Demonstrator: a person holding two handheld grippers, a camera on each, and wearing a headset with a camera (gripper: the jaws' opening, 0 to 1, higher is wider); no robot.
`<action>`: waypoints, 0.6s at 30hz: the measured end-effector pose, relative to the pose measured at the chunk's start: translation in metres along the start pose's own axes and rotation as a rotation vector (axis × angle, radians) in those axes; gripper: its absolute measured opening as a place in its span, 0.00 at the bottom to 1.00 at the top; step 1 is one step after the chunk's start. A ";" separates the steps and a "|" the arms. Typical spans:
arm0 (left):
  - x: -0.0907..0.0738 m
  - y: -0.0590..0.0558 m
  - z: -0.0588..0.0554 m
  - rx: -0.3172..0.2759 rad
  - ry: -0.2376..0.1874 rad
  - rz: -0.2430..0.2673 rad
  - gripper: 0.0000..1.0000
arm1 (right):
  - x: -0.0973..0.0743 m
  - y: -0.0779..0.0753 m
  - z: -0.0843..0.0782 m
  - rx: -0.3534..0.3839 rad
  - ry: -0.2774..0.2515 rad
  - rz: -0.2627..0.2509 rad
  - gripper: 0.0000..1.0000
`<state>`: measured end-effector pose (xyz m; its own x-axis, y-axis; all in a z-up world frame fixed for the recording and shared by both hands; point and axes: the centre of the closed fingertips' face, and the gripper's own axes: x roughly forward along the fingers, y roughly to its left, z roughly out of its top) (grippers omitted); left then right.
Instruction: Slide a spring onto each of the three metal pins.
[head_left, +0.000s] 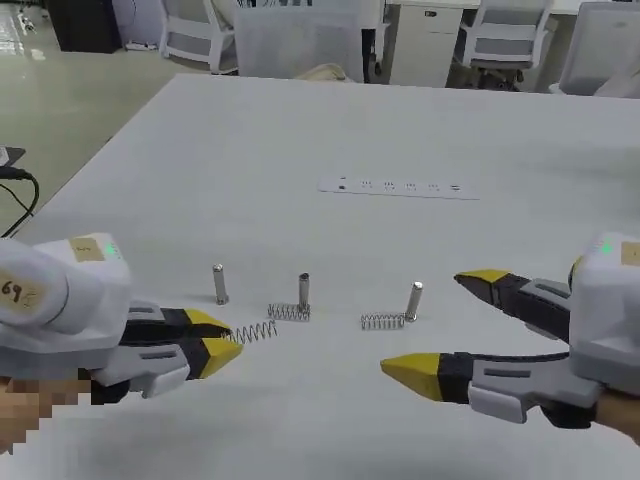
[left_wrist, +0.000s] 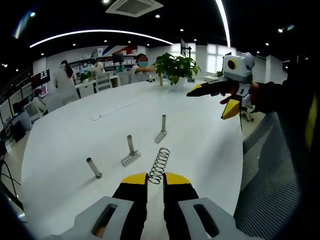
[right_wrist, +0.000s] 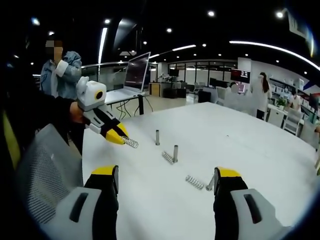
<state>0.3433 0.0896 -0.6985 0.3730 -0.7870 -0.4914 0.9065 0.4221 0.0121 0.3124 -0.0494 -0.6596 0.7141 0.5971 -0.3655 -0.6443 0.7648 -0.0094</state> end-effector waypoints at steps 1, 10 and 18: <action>0.000 -0.001 0.002 0.002 -0.004 -0.003 0.04 | 0.001 0.001 0.001 -0.003 -0.001 0.007 0.76; -0.001 -0.014 0.017 0.036 -0.030 -0.033 0.04 | 0.010 0.016 0.012 -0.020 -0.018 0.076 0.69; -0.002 -0.028 0.028 0.071 -0.049 -0.070 0.04 | 0.012 0.027 0.019 -0.019 -0.042 0.122 0.57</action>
<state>0.3224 0.0670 -0.6733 0.3159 -0.8354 -0.4498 0.9418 0.3337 0.0416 0.3084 -0.0168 -0.6467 0.6406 0.6955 -0.3254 -0.7320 0.6811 0.0148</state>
